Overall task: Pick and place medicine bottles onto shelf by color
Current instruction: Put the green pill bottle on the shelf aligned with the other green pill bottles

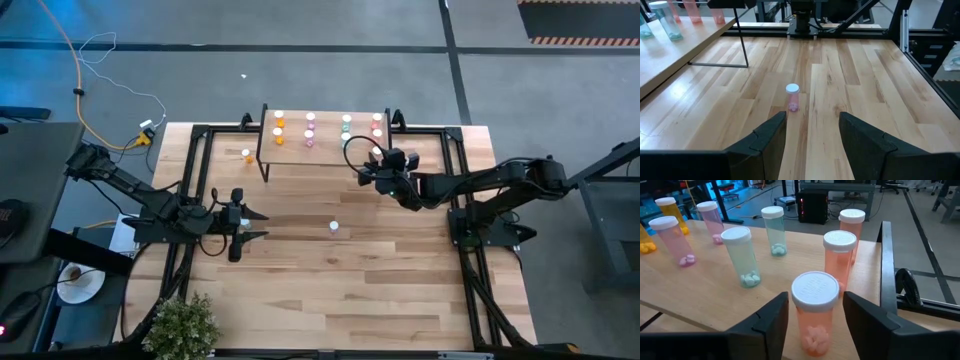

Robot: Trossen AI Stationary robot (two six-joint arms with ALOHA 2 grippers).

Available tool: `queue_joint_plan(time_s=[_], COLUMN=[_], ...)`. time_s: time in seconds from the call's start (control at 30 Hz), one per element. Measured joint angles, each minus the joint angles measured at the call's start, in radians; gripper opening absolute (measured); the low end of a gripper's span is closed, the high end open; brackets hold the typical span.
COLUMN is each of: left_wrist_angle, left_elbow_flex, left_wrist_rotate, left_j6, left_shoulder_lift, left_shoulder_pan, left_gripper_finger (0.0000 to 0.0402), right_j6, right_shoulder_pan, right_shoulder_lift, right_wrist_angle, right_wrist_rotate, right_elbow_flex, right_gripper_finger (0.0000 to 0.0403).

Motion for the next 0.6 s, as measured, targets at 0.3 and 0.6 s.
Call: queue_joint_plan(time_s=[0.3,0.6], left_wrist_angle=[0.000,0.000], left_elbow_flex=[0.000,0.000], left_wrist_rotate=[0.000,0.000], left_j6=[0.000,0.000], left_shoulder_lift=[0.000,0.000], left_shoulder_pan=[0.000,0.000], left_gripper_finger=[0.0172,0.0172], right_j6=[-0.008,-0.017], right_shoulder_pan=[0.000,0.000], right_shoulder_lift=[-0.001,-0.001], right_wrist_angle=[0.020,0.050], right_wrist_rotate=[0.022,0.040], right_elbow_flex=[0.000,0.000], right_gripper_finger=[0.0197,0.0197])
